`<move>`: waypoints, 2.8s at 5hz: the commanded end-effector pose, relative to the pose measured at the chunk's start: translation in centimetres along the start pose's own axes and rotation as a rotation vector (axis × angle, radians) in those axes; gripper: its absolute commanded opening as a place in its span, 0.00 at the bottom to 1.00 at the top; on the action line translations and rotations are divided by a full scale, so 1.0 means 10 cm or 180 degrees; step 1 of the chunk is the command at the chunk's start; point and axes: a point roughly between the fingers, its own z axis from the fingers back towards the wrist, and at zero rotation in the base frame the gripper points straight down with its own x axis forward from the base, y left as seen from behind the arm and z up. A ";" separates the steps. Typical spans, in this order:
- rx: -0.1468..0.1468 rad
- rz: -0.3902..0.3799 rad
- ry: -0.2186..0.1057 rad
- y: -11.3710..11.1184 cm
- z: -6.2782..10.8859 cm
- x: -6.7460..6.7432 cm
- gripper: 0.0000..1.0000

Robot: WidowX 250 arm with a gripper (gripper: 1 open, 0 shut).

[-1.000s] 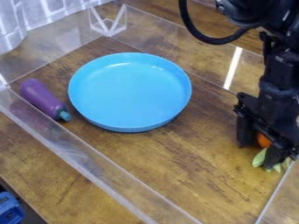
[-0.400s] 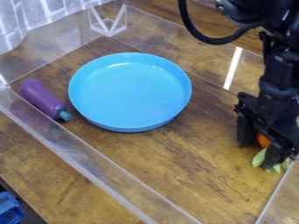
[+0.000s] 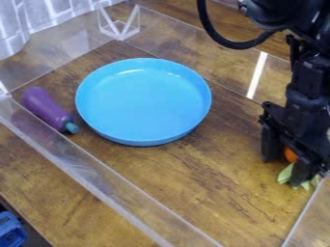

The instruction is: Move the carrot to the left side

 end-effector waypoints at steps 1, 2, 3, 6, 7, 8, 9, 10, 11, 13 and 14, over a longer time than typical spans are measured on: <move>-0.0007 -0.0037 0.0118 0.05 -0.11 -0.06 0.00; -0.0001 -0.0068 0.0136 0.06 -0.10 -0.07 0.00; 0.0005 -0.0100 0.0157 0.06 -0.09 -0.07 0.00; 0.0020 -0.0186 0.0218 0.08 -0.08 -0.09 0.00; 0.0026 -0.0218 0.0237 0.09 -0.08 -0.09 0.00; 0.0032 -0.0249 0.0255 0.09 -0.08 -0.09 0.00; 0.0038 -0.0283 0.0274 0.10 -0.07 -0.10 0.00; 0.0045 -0.0315 0.0293 0.10 -0.07 -0.10 0.00; 0.0052 -0.0345 0.0313 0.11 -0.06 -0.10 0.00; 0.0064 -0.0398 0.0356 0.12 -0.05 -0.11 0.00; 0.0070 -0.0422 0.0380 0.13 -0.04 -0.12 0.00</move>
